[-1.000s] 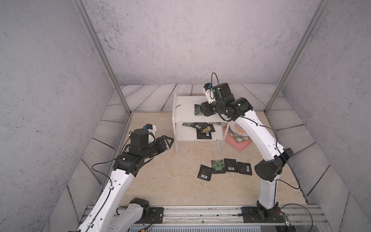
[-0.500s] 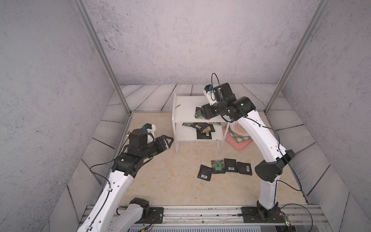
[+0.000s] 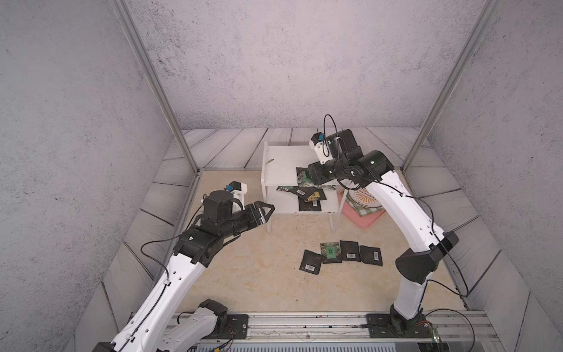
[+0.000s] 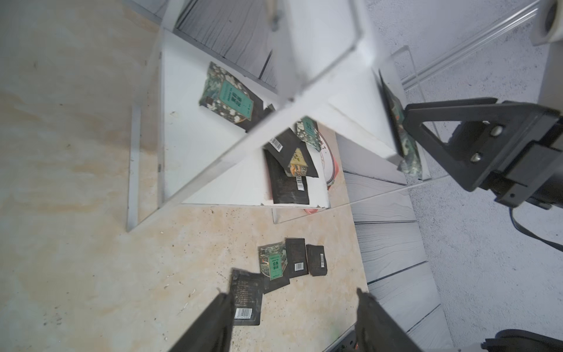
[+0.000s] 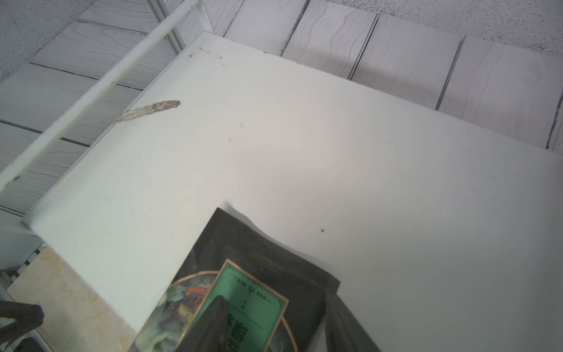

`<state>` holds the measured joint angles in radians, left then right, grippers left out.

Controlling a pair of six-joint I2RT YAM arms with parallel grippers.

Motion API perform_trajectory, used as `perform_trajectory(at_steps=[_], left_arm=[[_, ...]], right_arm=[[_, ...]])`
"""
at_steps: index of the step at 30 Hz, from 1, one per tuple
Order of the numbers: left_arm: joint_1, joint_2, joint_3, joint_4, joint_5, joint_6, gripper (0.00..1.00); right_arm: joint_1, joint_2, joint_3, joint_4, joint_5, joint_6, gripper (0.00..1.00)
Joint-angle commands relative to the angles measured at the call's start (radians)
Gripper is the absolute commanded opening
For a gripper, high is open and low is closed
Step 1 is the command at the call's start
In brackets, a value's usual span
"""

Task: Remove the tea bags from the shelf
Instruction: Pick up the tea bag from the shelf.

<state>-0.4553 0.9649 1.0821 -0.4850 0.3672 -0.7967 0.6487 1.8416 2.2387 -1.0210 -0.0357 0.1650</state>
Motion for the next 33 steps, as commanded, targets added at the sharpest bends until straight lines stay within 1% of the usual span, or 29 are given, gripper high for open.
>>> perform_trajectory(at_steps=[1,6,12,15,21,27,33], left_arm=[[-0.058,0.022,0.068,0.026,-0.106,-0.022,0.67],[-0.174,0.079,0.116,0.039,-0.214,-0.052,0.68],[-0.243,0.14,0.123,0.083,-0.307,-0.113,0.68],[-0.283,0.177,0.164,0.069,-0.388,-0.114,0.69],[-0.31,0.244,0.217,0.102,-0.434,-0.131,0.69],[-0.315,0.299,0.25,0.134,-0.448,-0.138,0.7],[-0.319,0.353,0.282,0.166,-0.448,-0.146,0.68]], right_arm=[[0.005,-0.041,-0.034,-0.027,-0.036,0.014,0.53],[0.003,-0.048,-0.065,-0.004,-0.054,0.022,0.52],[0.004,-0.054,-0.078,0.008,-0.067,0.022,0.5],[0.005,-0.058,-0.083,0.009,-0.069,0.019,0.5],[0.005,-0.066,-0.11,0.013,-0.07,0.022,0.48],[0.005,-0.087,-0.146,0.043,-0.087,0.031,0.48],[0.006,-0.094,-0.154,0.045,-0.104,0.043,0.47]])
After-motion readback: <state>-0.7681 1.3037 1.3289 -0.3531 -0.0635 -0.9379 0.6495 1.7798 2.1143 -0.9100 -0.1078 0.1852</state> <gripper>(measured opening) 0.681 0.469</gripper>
